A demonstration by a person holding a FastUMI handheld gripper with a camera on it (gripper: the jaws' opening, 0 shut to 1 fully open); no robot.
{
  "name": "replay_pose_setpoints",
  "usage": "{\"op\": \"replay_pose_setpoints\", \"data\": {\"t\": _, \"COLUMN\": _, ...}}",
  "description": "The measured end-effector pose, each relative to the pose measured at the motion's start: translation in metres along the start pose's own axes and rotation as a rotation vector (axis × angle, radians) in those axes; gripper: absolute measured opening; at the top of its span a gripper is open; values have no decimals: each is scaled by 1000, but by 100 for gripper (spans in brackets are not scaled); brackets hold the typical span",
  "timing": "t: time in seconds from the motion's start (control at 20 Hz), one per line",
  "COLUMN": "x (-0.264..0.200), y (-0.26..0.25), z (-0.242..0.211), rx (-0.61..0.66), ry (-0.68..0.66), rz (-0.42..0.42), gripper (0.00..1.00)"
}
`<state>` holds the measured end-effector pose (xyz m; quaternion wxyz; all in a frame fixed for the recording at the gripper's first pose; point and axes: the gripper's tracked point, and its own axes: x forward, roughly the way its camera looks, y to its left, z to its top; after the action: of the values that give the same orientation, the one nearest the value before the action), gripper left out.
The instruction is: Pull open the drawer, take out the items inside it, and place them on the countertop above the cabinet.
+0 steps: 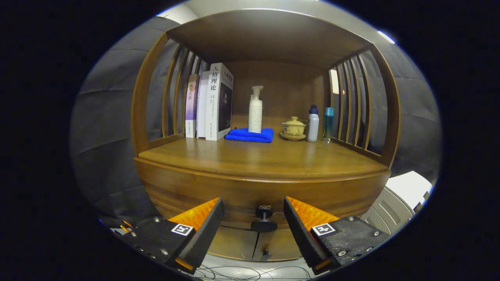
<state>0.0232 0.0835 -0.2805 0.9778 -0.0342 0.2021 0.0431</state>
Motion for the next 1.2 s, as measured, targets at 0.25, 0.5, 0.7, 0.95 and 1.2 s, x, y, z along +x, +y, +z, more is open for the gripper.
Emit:
{"op": "replay_pose_setpoints", "data": {"t": 0.25, "x": 7, "y": -12, "z": -20, "rx": 43, "ry": -21, "rz": -56, "gripper": 94}}
{"op": "replay_pose_setpoints", "data": {"t": 0.5, "x": 13, "y": -21, "z": -26, "rx": 148, "ry": -20, "rz": -61, "gripper": 78}}
{"op": "replay_pose_setpoints", "data": {"t": 0.7, "x": 19, "y": -19, "z": -32, "rx": 160, "ry": -5, "rz": -38, "gripper": 65}}
{"op": "replay_pose_setpoints", "data": {"t": 0.95, "x": 20, "y": -18, "z": -33, "rx": 155, "ry": -9, "rz": -50, "gripper": 51}}
{"op": "replay_pose_setpoints", "data": {"t": 1.2, "x": 19, "y": -18, "z": -34, "rx": 192, "ry": -65, "rz": -50, "gripper": 40}}
